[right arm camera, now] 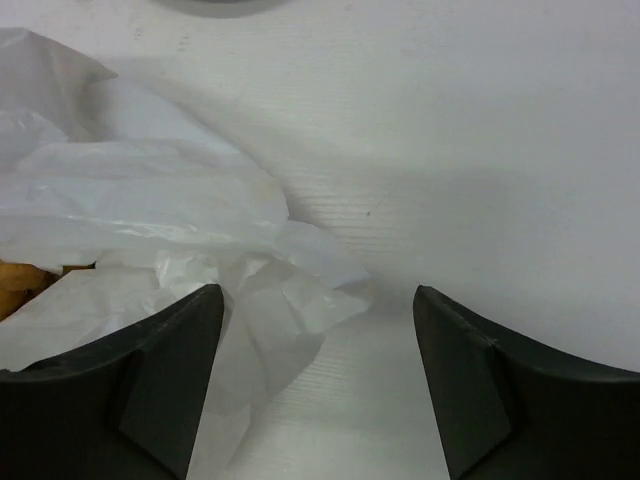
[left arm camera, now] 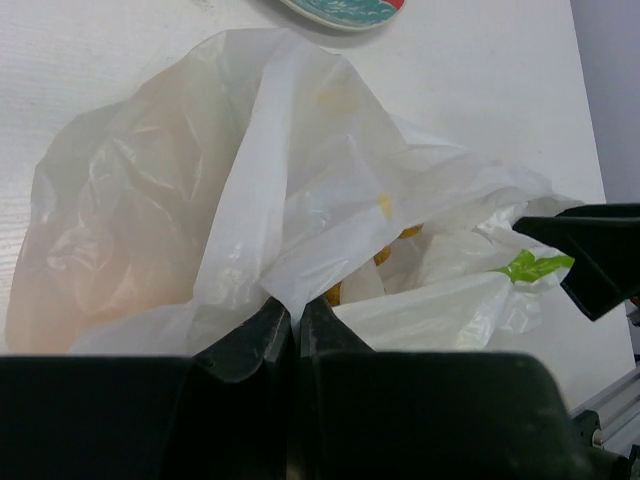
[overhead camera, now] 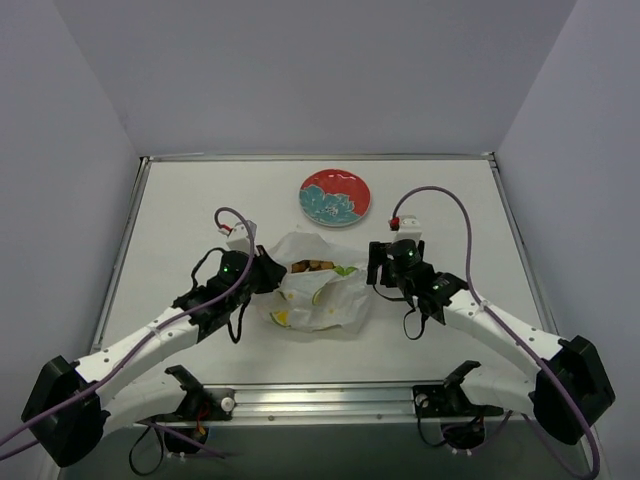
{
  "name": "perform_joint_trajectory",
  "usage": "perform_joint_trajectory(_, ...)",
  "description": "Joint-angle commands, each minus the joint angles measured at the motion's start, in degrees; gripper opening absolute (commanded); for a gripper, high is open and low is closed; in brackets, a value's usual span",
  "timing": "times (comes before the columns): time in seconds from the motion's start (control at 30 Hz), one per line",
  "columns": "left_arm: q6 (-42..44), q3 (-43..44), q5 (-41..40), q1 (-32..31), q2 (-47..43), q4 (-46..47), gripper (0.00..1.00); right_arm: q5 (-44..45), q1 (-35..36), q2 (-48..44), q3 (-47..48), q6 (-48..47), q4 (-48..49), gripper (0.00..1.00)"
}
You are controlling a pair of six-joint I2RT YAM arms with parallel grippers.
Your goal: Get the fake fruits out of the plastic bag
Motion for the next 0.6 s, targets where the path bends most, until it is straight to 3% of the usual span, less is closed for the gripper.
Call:
perform_joint_trajectory(0.0,-1.79,4.08,-2.4,0.42,1.52,6.84,0.02,3.49,-0.3,-6.03,2.08,3.2,-6.6,0.75)
perform_joint_trajectory(0.03,-1.97,4.52,-2.49,0.51,1.96,7.19,0.02,3.14,0.22,-7.45,4.79,2.77,-7.84,0.87)
perform_joint_trajectory(0.07,-2.05,4.87,-2.31,0.51,2.57,7.89,0.02,2.7,0.75,-8.77,6.21,2.51,-10.29,0.91)
perform_joint_trajectory(0.17,-2.05,5.84,-1.61,0.51,3.63,9.12,0.02,-2.12,2.51,-12.03,12.01,1.54,-12.59,0.89)
perform_joint_trajectory(0.2,-2.05,5.84,-1.43,0.51,3.81,9.3,0.02,-3.97,3.03,-11.95,13.07,1.36,-12.6,0.84)
perform_joint_trajectory(0.3,-2.75,4.79,-1.26,0.69,3.72,9.65,0.02,-7.59,7.86,-7.32,16.41,1.8,-11.99,0.3)
perform_joint_trajectory(0.33,-2.93,4.35,-1.17,0.78,3.29,9.83,0.02,-5.33,12.31,-5.55,17.73,1.63,-11.55,0.29)
perform_joint_trajectory(0.37,-3.02,4.34,-1.08,0.78,3.11,9.92,0.02,-3.48,14.53,-3.44,18.52,0.58,-11.11,0.3)
perform_joint_trajectory(0.4,-2.93,4.43,-0.82,0.86,2.93,9.74,0.02,-1.72,16.38,1.02,19.49,-0.13,-11.02,0.45)
perform_joint_trajectory(0.5,-2.58,5.22,-0.03,1.21,2.67,9.13,0.02,0.76,19.65,9.29,23.18,-3.99,-9.36,0.75)
perform_joint_trajectory(0.57,-2.84,5.66,1.46,1.92,2.76,9.48,0.02,1.11,19.74,12.47,24.59,-5.66,-7.43,0.78)
